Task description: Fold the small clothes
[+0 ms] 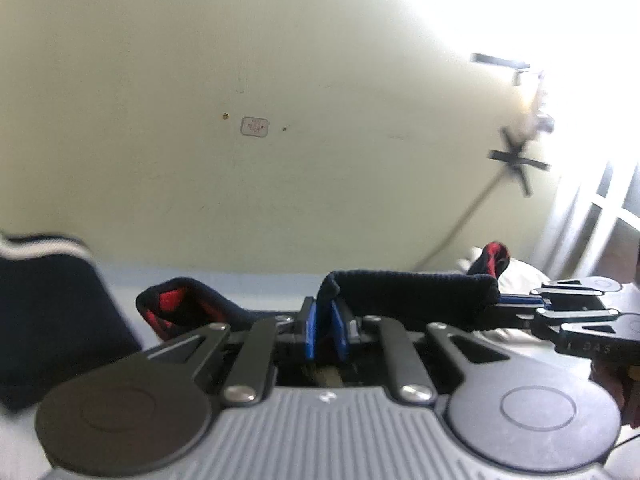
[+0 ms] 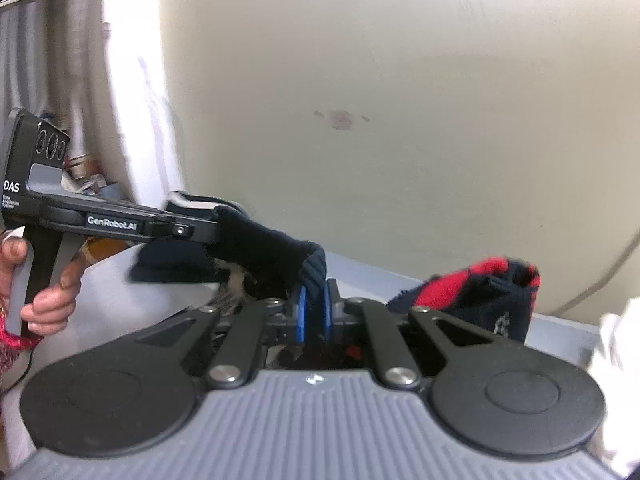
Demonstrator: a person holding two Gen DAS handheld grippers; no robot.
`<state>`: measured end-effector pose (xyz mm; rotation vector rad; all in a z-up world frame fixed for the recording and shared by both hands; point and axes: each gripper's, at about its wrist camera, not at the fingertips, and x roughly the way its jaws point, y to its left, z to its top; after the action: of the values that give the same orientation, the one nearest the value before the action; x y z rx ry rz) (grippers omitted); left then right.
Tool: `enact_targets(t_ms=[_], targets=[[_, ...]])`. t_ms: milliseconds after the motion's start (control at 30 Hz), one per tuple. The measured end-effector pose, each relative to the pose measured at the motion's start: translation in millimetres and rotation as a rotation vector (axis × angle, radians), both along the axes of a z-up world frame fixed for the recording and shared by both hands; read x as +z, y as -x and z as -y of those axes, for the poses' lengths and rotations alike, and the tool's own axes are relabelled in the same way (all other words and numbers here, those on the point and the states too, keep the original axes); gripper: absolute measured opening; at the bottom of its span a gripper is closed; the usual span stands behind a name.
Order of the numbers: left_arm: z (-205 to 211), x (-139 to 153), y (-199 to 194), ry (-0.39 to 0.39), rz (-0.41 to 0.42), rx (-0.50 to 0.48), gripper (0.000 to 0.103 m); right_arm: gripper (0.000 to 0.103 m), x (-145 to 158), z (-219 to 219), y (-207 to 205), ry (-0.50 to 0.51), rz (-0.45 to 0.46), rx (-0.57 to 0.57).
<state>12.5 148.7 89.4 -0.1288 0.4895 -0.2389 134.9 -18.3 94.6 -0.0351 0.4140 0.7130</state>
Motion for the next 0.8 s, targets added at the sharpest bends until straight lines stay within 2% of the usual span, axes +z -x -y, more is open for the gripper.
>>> enact_targets(t_ms=[100,167,233,333,367,433,500,567,667,733,800], targets=[[5,-22,45,-0.002,-0.026,-0.017,0.011,0.012,-20,0,47,0.027,0.022,-0.004],[14,-46,66,-0.017,-0.073,-0.022,0.011,0.011,-41,-2,73,0.079,0.030,-0.027],[14,-69,76,-0.009,-0.138,-0.018,0.011,0.011,-60,-1,88,0.073,0.004,-0.038],[5,-86,87,0.044,-0.210,-0.011,0.022,0.012,-88,-11,104,0.103,-0.003,-0.066],[0,-87,91,0.071,-0.222,-0.004,0.030,0.012,-87,-10,104,0.132,-0.001,-0.073],[-12,-83,92,0.120,-0.209,-0.003,0.039,0.018,-81,-8,105,0.120,0.028,-0.073],[-27,-69,98,0.147,-0.152,0.010,0.052,0.023,-72,2,102,0.077,-0.021,-0.032],[-41,-48,98,0.164,-0.076,0.033,0.059,0.026,-61,18,98,-0.002,-0.064,0.002],[-50,-26,86,0.181,-0.006,0.054,0.060,0.027,-39,37,87,-0.127,-0.070,-0.048],[-44,-26,67,0.177,0.002,0.042,0.060,0.027,-29,47,77,-0.198,-0.064,-0.104],[-35,-34,39,0.168,-0.022,0.006,0.060,0.029,-28,47,62,-0.201,-0.066,-0.157]])
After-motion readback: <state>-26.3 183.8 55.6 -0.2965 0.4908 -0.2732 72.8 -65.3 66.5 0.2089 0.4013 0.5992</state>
